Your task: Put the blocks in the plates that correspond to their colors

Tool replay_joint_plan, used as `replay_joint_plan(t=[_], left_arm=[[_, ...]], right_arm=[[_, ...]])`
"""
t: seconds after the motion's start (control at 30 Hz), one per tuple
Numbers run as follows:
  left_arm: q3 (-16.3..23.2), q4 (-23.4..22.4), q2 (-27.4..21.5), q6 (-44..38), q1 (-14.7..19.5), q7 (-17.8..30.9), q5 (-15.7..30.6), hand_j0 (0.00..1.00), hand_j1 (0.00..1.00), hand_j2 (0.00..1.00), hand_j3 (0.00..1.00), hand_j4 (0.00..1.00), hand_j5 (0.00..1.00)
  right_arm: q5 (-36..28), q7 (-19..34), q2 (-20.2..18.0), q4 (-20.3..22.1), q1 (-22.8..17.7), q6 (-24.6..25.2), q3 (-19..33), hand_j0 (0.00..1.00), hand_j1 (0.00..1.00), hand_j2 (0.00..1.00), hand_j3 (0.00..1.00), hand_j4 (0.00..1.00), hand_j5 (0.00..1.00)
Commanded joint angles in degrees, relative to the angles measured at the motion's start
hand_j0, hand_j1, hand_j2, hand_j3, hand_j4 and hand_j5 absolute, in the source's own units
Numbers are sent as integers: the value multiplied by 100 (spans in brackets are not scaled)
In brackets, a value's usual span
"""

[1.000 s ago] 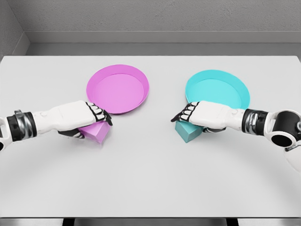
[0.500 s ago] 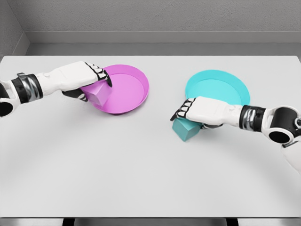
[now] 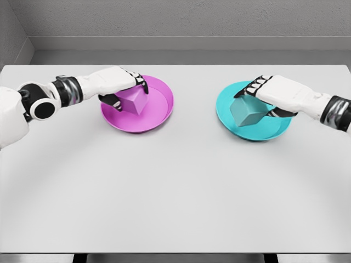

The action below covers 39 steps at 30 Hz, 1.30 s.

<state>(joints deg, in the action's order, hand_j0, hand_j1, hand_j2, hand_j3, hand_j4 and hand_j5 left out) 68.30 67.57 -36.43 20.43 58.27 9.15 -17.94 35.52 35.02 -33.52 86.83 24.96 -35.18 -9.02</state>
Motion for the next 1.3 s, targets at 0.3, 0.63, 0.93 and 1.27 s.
replay_joint_plan(t=[0.3, 0.63, 0.93, 1.27], left_arm=[[-19, -508, 347, -154, 0, -9, 19, 100, 100, 100, 100, 100, 100], [-45, -490, 303, -136, 0, -27, 54, 100, 100, 100, 100, 100, 100], [-458, 1171, -2729, 1457, -202, -80, 1433, 100, 100, 100, 100, 100, 100], [-458, 828, -2826, 1457, -483, -80, 1627, 100, 100, 100, 100, 100, 100]], right_arm=[[-54, -2, 30, -474, 53, 18, 146, 100, 100, 100, 100, 100, 100], [-80, -2, -243, -887, -88, 18, 1394, 100, 100, 100, 100, 100, 100], [-80, -2, -243, -843, -141, 18, 1262, 100, 100, 100, 100, 100, 100], [-80, -2, -243, -843, -141, 18, 1253, 100, 100, 100, 100, 100, 100]])
